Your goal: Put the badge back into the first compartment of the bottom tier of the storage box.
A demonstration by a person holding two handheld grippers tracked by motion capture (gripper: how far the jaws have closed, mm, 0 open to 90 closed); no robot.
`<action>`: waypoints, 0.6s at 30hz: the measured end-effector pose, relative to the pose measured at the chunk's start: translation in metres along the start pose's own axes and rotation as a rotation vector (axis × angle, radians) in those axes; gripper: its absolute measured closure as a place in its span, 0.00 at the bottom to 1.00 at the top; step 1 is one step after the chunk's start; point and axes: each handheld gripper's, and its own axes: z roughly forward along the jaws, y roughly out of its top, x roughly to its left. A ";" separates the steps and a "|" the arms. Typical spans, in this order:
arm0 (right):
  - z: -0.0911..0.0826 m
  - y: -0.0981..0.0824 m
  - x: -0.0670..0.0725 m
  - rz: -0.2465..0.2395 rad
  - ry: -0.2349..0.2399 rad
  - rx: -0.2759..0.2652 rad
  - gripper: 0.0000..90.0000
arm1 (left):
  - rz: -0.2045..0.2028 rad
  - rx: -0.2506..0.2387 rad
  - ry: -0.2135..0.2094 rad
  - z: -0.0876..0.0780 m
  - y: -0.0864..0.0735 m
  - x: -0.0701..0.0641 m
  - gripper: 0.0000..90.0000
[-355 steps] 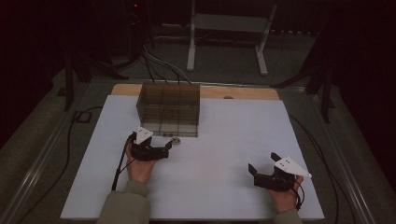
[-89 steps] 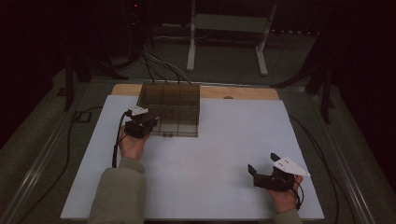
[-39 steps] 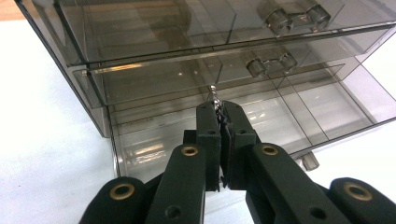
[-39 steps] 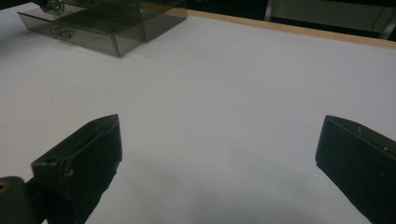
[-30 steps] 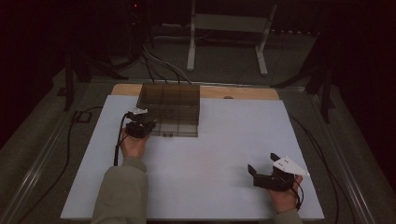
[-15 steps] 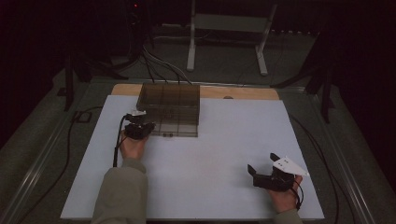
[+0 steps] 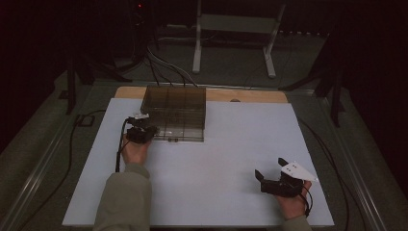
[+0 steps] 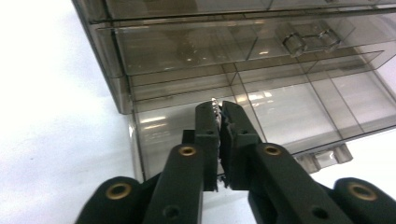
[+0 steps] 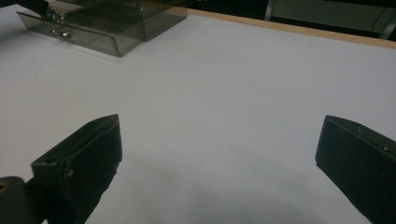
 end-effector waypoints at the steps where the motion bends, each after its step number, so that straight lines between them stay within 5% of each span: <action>1: 0.000 0.000 0.000 0.001 0.000 0.000 0.01 | 0.003 0.001 0.006 0.000 0.000 0.000 0.90; 13: 0.001 0.000 0.001 -0.002 0.001 0.003 0.01 | -0.016 -0.049 0.081 -0.007 0.003 0.000 0.42; 18: 0.001 0.000 0.001 -0.002 0.001 0.002 0.01 | -0.035 -0.090 0.042 -0.014 0.004 0.000 0.24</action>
